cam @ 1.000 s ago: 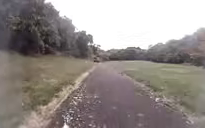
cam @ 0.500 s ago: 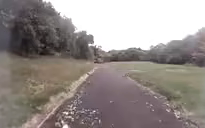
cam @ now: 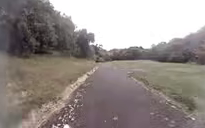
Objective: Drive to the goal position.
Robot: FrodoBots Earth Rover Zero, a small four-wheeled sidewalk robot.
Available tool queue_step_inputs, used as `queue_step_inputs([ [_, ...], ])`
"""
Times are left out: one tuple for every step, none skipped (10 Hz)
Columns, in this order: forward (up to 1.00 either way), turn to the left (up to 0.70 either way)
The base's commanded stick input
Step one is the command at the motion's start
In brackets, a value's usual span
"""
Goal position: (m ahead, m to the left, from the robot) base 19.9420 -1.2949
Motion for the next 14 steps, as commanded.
queue_step_inputs([
  [1.0, 0.0],
  [1.0, 0.0],
  [1.0, 0.0],
  [1.0, 0.0],
  [1.0, 0.0],
  [1.0, 0.0],
  [1.0, 0.0],
  [1.0, 0.0],
  [1.0, 0.0],
  [1.0, 0.0],
  [1.0, 0.0],
  [1.0, 0.0],
  [1.0, 0.0],
  [1.0, 0.0],
])
